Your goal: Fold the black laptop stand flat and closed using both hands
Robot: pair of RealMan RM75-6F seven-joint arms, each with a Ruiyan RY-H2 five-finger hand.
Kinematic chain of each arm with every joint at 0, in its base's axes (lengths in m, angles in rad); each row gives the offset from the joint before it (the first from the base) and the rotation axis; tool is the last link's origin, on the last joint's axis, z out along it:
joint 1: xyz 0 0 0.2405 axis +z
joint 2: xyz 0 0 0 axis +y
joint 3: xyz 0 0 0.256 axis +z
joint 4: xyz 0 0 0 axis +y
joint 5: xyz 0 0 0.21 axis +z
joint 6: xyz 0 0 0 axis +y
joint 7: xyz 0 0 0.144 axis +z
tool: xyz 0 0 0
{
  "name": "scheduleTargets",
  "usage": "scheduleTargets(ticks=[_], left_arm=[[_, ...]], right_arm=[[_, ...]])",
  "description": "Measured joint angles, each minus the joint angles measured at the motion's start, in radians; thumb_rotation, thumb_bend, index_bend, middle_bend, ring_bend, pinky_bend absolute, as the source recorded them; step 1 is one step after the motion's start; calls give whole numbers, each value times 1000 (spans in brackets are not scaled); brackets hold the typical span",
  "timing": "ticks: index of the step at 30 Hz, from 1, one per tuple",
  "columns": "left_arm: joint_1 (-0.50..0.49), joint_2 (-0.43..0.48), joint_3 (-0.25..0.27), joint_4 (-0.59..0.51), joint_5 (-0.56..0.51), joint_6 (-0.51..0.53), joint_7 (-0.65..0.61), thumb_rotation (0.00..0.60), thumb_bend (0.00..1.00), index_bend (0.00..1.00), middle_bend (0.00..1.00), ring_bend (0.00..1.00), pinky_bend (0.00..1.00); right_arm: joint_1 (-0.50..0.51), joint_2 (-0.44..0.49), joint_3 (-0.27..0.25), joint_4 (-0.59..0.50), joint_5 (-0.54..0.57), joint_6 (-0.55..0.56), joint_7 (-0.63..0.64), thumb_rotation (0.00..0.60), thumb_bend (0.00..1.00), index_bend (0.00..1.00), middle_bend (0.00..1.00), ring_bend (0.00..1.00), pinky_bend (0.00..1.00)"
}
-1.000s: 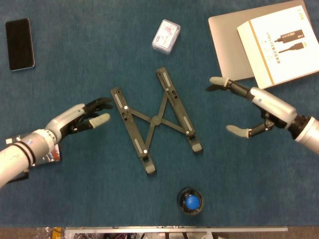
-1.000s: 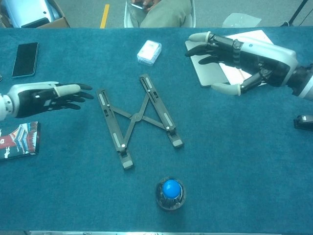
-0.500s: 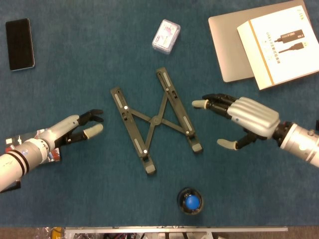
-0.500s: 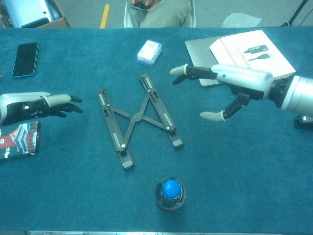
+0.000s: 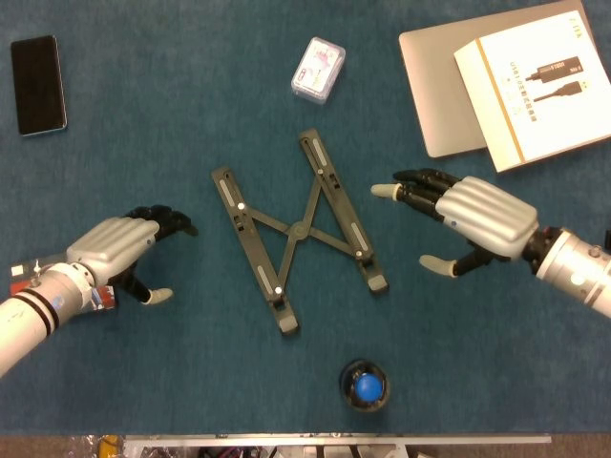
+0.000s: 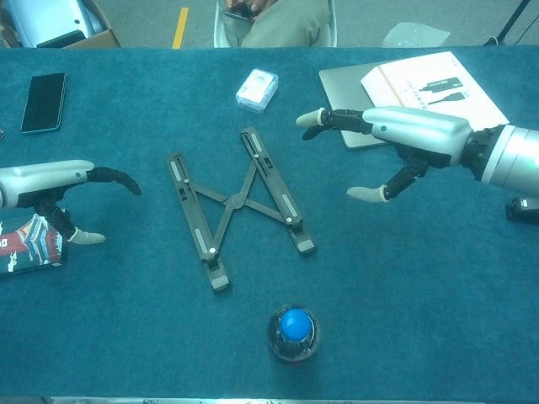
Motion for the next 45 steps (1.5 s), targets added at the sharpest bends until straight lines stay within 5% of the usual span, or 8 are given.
scheduleTargets(ticks=[6, 15, 22, 33, 45], left_arm=[[15, -80, -10, 69, 24, 75, 200, 600, 249, 35, 54, 0, 4], [10, -177, -41, 174, 83, 101, 271, 600, 249, 0, 0, 0, 4], [6, -230, -51, 241, 134, 119, 294, 600, 249, 0, 0, 0, 4], [-10, -305, -63, 317, 178, 121, 284, 600, 249, 0, 0, 0, 1], [-26, -394, -72, 417, 203, 120, 264, 600, 249, 0, 0, 0, 0]], right_arm=[[3, -7, 14, 4, 17, -24, -137, 600, 194, 0, 122, 12, 94], [7, -29, 27, -13, 56, -75, -320, 600, 107, 0, 87, 4, 98], [36, 12, 49, -114, 248, -218, -235, 600, 106, 0, 145, 4, 98], [85, 50, 60, -203, 493, -336, -429, 600, 105, 0, 214, 4, 96], [163, 10, 17, -210, 722, -341, -674, 600, 105, 0, 215, 3, 95]])
